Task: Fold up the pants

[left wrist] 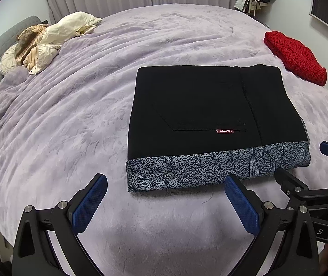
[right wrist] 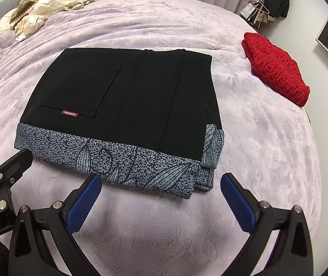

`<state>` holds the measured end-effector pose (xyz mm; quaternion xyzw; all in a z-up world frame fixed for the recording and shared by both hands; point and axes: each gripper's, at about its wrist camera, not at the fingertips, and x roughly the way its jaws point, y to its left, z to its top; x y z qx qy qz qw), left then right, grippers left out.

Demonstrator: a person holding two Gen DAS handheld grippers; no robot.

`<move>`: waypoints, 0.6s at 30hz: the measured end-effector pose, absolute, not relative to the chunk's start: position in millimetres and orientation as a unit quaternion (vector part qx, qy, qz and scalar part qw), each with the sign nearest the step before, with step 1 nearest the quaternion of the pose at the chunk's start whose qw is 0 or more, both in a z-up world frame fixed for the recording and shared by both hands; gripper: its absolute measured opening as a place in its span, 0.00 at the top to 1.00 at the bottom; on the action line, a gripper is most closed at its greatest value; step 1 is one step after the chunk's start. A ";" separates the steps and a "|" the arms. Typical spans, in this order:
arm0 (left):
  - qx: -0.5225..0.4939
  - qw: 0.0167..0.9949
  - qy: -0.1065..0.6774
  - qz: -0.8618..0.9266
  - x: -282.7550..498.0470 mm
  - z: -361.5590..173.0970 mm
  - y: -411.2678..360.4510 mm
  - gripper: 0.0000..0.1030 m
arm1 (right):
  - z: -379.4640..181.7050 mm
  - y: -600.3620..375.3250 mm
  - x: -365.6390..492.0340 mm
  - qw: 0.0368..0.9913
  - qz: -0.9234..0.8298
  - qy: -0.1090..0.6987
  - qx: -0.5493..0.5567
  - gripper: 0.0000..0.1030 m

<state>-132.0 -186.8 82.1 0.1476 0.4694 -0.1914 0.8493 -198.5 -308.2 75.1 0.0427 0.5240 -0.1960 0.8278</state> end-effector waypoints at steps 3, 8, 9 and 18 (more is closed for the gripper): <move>0.146 0.850 0.471 -0.188 -130.8 81.9 -185.6 0.00 | 75.1 -307.9 -198.0 0.828 -0.195 0.524 0.042 0.00; 0.141 0.847 0.476 -0.189 -128.3 81.7 -184.3 0.00 | 75.6 -306.6 -196.6 0.828 -0.194 0.525 0.040 0.00; 0.140 0.847 0.475 -0.190 -128.2 82.1 -184.0 0.00 | 75.8 -306.8 -196.4 0.828 -0.194 0.524 0.040 0.00; 0.136 0.842 0.483 -0.197 -126.6 81.8 -183.5 0.00 | 77.4 -307.5 -194.4 0.829 -0.193 0.523 0.036 0.00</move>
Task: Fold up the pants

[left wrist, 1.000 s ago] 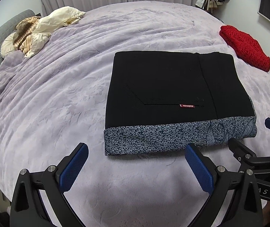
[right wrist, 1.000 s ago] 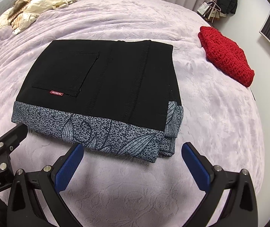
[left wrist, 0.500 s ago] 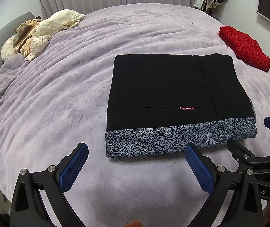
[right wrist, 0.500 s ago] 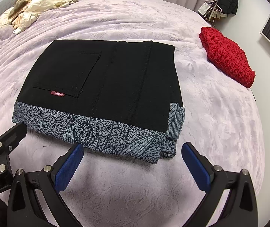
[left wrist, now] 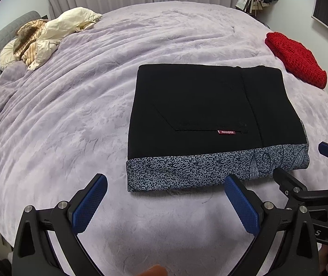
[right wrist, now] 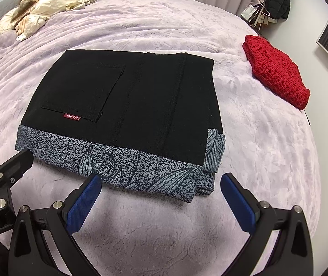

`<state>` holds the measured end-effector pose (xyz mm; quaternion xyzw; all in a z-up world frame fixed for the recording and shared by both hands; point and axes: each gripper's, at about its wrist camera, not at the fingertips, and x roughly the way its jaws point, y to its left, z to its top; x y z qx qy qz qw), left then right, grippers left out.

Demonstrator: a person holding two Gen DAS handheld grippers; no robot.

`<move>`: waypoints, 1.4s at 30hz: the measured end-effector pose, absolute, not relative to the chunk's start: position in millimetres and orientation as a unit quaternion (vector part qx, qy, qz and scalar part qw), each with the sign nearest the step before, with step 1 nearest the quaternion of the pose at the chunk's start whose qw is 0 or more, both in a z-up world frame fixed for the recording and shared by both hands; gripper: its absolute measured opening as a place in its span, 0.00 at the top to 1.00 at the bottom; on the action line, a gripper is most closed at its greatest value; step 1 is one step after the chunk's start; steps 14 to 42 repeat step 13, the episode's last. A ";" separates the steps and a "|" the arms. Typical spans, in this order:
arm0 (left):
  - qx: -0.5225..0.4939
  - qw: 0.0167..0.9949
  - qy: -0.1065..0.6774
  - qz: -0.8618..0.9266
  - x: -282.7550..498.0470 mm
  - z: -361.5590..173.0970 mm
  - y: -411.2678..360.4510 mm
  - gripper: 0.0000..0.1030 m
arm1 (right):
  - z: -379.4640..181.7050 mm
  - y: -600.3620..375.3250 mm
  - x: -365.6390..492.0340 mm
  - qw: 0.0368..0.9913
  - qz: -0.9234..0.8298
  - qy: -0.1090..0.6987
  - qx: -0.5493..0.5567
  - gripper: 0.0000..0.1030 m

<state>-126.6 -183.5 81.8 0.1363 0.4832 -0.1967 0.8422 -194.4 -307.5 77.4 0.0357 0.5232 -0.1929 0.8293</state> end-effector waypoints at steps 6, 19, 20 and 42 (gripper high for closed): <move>0.138 0.842 0.482 -0.199 -126.0 81.7 -185.0 0.00 | 77.5 -308.2 -193.9 0.830 -0.192 0.523 0.034 0.00; 0.134 0.838 0.489 -0.202 -124.9 78.5 -186.0 0.00 | 74.8 -310.8 -193.7 0.830 -0.188 0.524 0.039 0.00; 0.134 0.838 0.489 -0.202 -124.9 78.5 -186.0 0.00 | 74.8 -310.8 -193.7 0.830 -0.188 0.524 0.039 0.00; 0.134 0.838 0.489 -0.202 -124.9 78.5 -186.0 0.00 | 74.8 -310.8 -193.7 0.830 -0.188 0.524 0.039 0.00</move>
